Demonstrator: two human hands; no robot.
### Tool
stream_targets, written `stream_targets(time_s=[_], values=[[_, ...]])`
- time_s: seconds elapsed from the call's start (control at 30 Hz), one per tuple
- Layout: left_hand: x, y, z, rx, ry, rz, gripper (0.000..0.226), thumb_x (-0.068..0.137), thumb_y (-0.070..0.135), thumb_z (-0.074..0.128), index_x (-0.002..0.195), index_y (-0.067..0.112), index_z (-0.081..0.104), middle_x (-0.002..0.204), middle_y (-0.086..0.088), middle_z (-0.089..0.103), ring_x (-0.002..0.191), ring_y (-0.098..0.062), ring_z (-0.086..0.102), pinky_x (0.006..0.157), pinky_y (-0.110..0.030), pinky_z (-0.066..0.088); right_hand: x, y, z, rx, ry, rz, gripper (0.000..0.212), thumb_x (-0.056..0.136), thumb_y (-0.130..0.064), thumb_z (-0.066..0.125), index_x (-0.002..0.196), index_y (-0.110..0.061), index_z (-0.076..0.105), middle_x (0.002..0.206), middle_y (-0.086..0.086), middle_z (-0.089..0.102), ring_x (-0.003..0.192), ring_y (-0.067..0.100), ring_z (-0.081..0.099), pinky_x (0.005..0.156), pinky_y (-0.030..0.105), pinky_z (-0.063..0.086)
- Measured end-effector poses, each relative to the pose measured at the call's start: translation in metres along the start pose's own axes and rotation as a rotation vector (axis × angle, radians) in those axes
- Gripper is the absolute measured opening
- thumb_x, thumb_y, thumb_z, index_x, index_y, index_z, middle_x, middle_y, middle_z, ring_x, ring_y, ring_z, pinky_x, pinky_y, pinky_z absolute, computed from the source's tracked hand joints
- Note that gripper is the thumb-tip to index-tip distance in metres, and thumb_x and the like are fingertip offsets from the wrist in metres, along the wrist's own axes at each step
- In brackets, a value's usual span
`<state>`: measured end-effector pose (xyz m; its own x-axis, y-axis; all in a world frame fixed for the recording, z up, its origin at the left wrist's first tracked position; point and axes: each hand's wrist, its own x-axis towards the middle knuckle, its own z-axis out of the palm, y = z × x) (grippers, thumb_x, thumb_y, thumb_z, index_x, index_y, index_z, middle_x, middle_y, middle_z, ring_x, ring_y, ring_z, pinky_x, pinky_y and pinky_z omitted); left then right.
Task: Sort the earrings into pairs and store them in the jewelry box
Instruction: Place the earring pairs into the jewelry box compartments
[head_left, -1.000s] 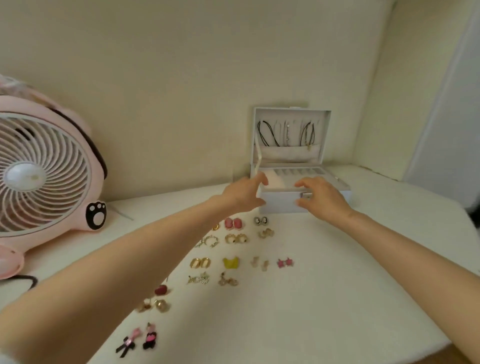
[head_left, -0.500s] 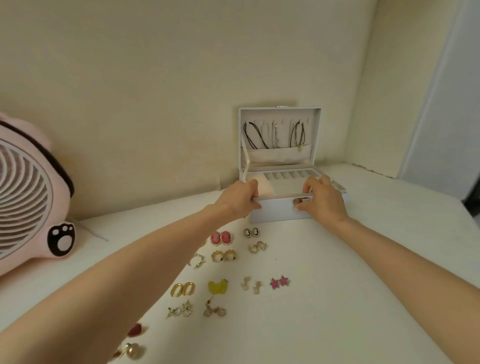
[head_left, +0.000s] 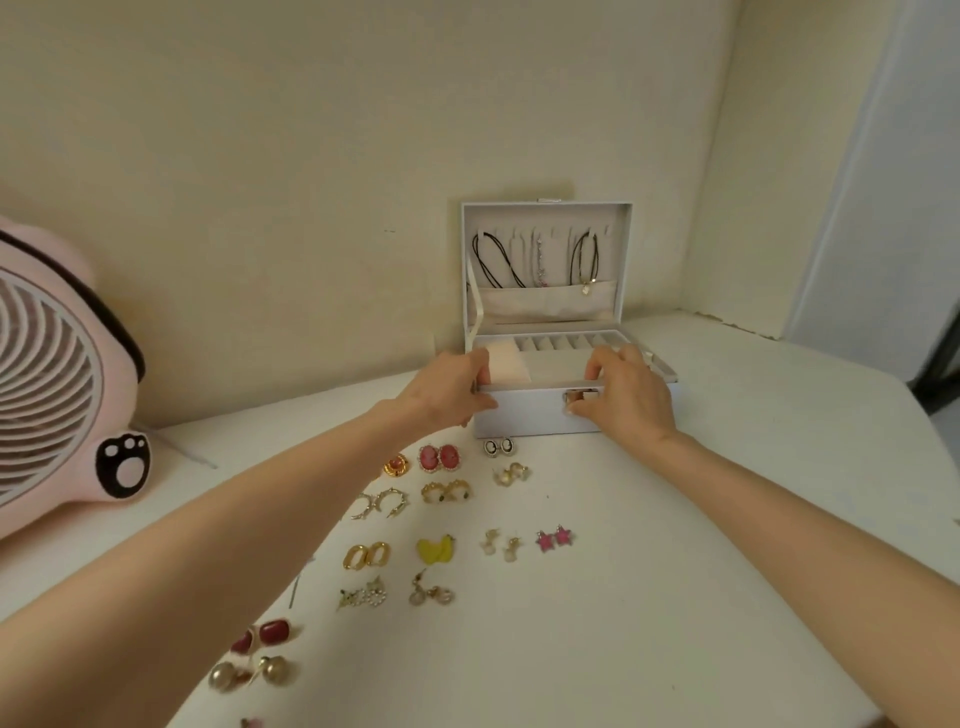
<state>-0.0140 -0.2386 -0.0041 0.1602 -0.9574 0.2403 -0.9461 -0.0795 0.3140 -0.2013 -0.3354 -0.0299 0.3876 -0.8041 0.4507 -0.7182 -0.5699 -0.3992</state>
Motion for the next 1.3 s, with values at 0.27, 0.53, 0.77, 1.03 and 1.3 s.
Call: stream_targets(time_s=[0.27, 0.53, 0.77, 1.03, 1.3], values=[[0.004, 0.047, 0.022, -0.025, 0.04, -0.017, 0.025, 0.086, 0.021, 0.064, 0.097, 0.005, 0.048, 0.088, -0.016, 0.061, 0.082, -0.033, 0.059, 0.074, -0.04, 0.048, -0.007, 0.031, -0.027, 0.091, 0.009, 0.088, 0.035, 0.069, -0.02, 0.08, 0.093, -0.01, 0.056, 0.109, 0.01, 0.049, 0.092, 0.03, 0.056, 0.072, 0.032, 0.043], [-0.009, 0.092, 0.033, -0.014, 0.007, 0.013, 0.023, 0.089, 0.021, 0.059, 0.096, 0.009, 0.042, 0.102, -0.022, 0.058, 0.087, -0.037, 0.055, 0.076, -0.041, 0.046, -0.031, 0.057, -0.056, 0.061, -0.003, 0.184, 0.038, 0.067, -0.019, 0.081, 0.094, -0.01, 0.056, 0.108, 0.009, 0.046, 0.096, 0.031, 0.054, 0.076, 0.034, 0.042], [-0.049, 0.119, 0.039, 0.072, 0.058, 0.039, 0.028, 0.09, 0.028, 0.057, 0.103, 0.008, 0.04, 0.102, -0.016, 0.059, 0.093, -0.036, 0.055, 0.067, -0.036, 0.038, -0.071, 0.057, -0.087, -0.075, -0.061, 0.215, 0.036, 0.069, -0.02, 0.08, 0.096, -0.013, 0.056, 0.112, 0.012, 0.048, 0.101, 0.03, 0.055, 0.076, 0.031, 0.04], [-0.095, 0.139, 0.033, 0.064, 0.023, 0.094, 0.034, 0.088, 0.03, 0.058, 0.107, 0.007, 0.042, 0.099, -0.017, 0.061, 0.092, -0.038, 0.056, 0.07, -0.039, 0.042, -0.124, 0.038, -0.125, -0.297, -0.176, 0.185, 0.042, 0.073, -0.027, 0.077, 0.102, -0.01, 0.052, 0.115, 0.014, 0.049, 0.104, 0.033, 0.053, 0.077, 0.034, 0.039], [-0.145, 0.142, 0.012, 0.159, -0.032, 0.15, 0.031, 0.086, 0.039, 0.06, 0.094, 0.016, 0.039, 0.096, -0.01, 0.06, 0.09, -0.031, 0.056, 0.065, -0.03, 0.033, -0.156, 0.003, -0.161, -0.462, -0.404, 0.067, 0.041, 0.07, -0.042, 0.078, 0.085, -0.016, 0.05, 0.089, 0.0, 0.054, 0.082, 0.019, 0.049, 0.067, 0.031, 0.04]])
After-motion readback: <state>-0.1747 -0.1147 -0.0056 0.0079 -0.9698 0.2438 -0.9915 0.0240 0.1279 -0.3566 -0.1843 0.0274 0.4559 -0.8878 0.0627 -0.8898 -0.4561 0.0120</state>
